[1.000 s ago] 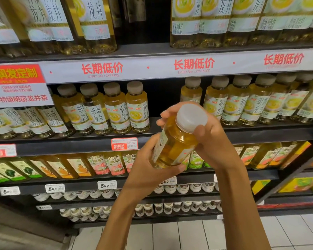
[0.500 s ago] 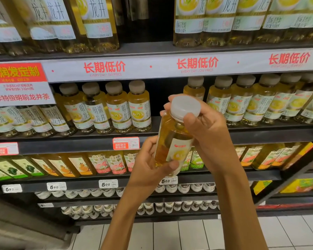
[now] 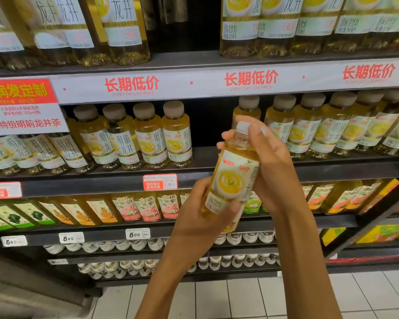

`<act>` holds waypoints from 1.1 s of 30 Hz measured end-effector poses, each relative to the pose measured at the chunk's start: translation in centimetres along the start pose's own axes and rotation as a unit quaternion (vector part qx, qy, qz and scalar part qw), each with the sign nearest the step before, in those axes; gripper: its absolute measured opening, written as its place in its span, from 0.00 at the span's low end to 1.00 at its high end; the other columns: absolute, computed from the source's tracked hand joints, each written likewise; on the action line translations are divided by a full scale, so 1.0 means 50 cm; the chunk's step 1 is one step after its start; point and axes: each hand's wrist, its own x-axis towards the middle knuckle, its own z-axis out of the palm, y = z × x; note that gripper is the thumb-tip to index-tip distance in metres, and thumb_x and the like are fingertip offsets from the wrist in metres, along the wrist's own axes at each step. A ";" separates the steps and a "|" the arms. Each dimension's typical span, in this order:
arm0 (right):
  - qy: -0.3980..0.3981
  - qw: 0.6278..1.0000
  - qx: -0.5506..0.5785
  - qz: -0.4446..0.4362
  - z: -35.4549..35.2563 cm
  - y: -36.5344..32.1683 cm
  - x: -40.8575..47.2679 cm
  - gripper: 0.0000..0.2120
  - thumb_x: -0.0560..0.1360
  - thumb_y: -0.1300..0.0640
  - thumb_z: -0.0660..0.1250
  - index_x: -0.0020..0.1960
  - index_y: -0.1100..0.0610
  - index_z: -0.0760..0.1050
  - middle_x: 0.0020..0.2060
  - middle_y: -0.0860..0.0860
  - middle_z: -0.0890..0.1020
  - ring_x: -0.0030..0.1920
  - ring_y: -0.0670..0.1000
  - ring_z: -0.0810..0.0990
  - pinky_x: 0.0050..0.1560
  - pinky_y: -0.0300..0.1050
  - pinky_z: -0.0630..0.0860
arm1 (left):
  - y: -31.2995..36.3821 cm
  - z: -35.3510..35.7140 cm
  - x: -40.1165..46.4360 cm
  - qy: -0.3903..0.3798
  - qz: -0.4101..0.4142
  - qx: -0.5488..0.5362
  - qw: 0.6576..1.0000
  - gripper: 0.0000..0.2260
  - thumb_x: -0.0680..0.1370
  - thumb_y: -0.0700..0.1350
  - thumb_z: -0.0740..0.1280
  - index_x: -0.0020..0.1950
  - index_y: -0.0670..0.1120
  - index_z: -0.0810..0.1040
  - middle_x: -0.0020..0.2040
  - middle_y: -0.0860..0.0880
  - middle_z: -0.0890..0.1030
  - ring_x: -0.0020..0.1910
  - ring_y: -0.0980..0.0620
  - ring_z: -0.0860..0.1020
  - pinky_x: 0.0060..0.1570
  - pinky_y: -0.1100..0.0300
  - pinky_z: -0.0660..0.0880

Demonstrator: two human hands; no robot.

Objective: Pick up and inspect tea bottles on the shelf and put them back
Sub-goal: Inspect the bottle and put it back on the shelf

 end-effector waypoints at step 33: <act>-0.062 0.940 -0.132 -0.308 0.177 -0.254 0.225 0.10 0.82 0.59 0.59 0.61 0.59 0.72 0.55 0.57 0.81 0.56 0.52 0.81 0.56 0.47 0.78 | 0.275 -0.074 0.194 0.143 0.300 0.088 0.939 0.24 0.80 0.44 0.63 0.75 0.44 0.60 0.68 0.48 0.73 0.65 0.59 0.73 0.63 0.62 0.73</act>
